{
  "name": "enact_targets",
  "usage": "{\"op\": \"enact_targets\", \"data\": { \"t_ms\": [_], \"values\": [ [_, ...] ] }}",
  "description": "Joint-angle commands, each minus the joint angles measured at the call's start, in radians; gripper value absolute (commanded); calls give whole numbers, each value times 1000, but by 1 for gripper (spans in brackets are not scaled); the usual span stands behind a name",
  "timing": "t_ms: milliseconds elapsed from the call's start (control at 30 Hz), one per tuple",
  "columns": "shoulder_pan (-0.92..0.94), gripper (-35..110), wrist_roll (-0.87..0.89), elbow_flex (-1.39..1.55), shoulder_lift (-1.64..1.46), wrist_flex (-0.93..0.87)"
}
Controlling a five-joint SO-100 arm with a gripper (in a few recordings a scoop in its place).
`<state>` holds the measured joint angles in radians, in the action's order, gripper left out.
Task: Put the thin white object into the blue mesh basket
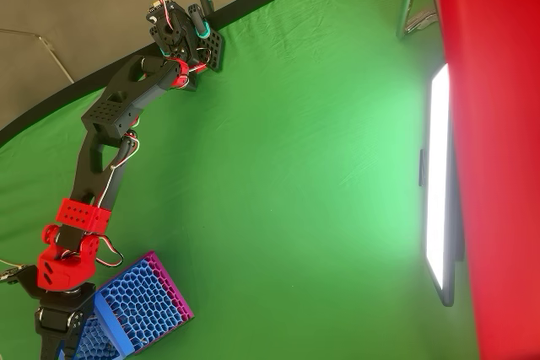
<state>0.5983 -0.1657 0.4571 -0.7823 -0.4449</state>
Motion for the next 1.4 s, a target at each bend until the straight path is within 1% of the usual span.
{"op": "enact_targets", "data": {
  "t_ms": [0,233,467,567,700,767,867,1100,1367],
  "values": [
    [-8,32,51,17,-110,2],
    [-32,31,380,81,-189,-46],
    [-35,31,738,103,-150,-55],
    [-35,33,841,106,-126,-55],
    [-35,35,934,121,-117,-60],
    [-29,37,988,158,-123,-35],
    [-23,37,1028,202,-132,-15],
    [-51,36,1039,337,-229,12],
    [-84,36,1003,393,-342,-57]
  ]
}}
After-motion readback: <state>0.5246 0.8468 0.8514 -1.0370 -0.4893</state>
